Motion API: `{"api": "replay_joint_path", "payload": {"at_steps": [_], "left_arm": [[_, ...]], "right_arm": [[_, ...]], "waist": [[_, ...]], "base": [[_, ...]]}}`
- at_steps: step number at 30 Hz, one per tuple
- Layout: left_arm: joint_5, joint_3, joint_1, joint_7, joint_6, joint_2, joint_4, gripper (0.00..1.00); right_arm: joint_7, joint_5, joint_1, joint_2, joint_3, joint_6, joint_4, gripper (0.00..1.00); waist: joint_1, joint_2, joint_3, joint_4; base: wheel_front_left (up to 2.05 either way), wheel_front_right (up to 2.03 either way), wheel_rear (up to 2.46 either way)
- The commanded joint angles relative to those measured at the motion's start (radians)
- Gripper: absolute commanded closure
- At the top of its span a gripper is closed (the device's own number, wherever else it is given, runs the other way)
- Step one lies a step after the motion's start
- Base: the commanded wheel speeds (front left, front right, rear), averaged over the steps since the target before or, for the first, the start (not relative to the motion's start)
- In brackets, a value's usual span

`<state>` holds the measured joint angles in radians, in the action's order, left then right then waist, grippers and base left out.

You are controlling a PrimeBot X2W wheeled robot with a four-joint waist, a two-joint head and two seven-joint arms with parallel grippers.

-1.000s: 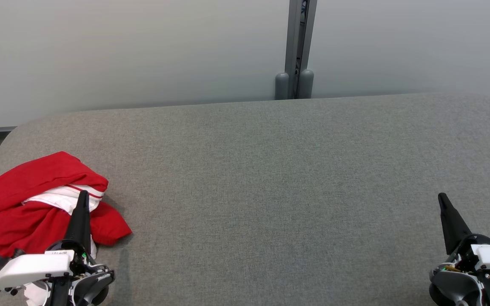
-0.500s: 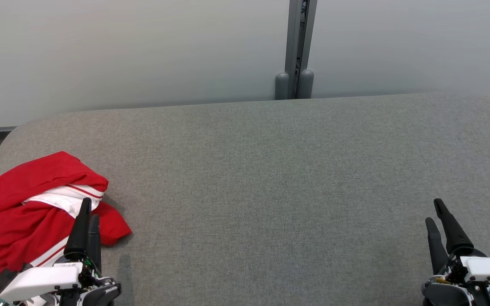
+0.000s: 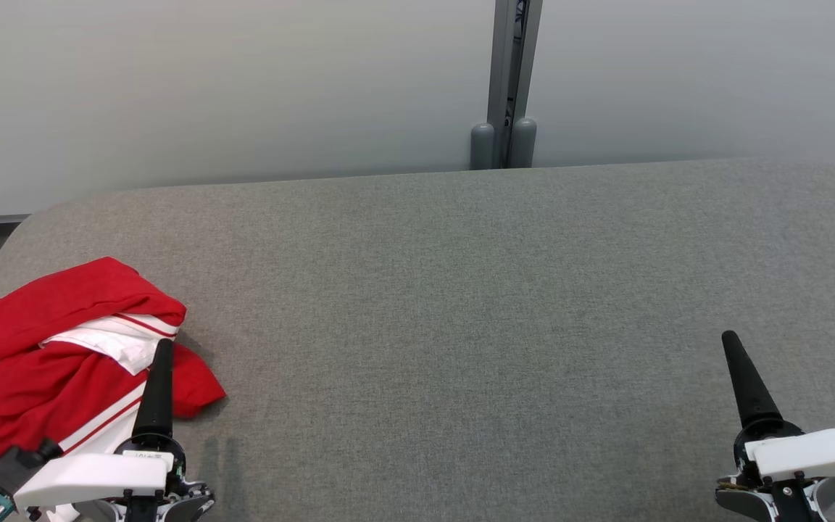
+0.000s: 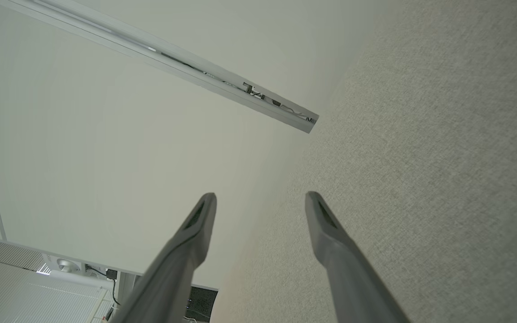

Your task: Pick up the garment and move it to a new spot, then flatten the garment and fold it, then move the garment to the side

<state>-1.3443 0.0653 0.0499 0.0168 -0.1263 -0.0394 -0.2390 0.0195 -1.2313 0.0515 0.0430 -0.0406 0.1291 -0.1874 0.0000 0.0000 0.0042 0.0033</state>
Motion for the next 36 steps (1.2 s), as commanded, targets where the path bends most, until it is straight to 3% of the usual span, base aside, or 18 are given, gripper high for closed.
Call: {"api": "replay_joint_path", "payload": {"at_steps": [1,16,36], "left_arm": [[0.049,-0.004,0.015,-0.009,0.002,-0.008,0.019,0.00],[0.343,-0.014,-0.008,-0.067,0.003,-0.010,0.024,0.00],[0.609,-0.028,-0.039,-0.129,-0.005,-0.012,0.055,0.00]], "right_arm": [[-0.012,0.054,0.010,0.013,0.007,0.001,0.025,0.00],[-0.070,0.347,-0.017,0.024,0.035,0.002,0.044,0.00],[-0.133,0.608,-0.045,0.022,0.063,0.002,0.062,0.00]], "waist": [[0.0000,0.0000,0.000,0.001],[0.0000,0.0000,-0.003,0.011],[0.0000,0.0000,-0.011,0.014]], "base": [[0.00,0.00,0.00],[0.00,0.00,0.00],[0.00,0.00,0.00]]}}
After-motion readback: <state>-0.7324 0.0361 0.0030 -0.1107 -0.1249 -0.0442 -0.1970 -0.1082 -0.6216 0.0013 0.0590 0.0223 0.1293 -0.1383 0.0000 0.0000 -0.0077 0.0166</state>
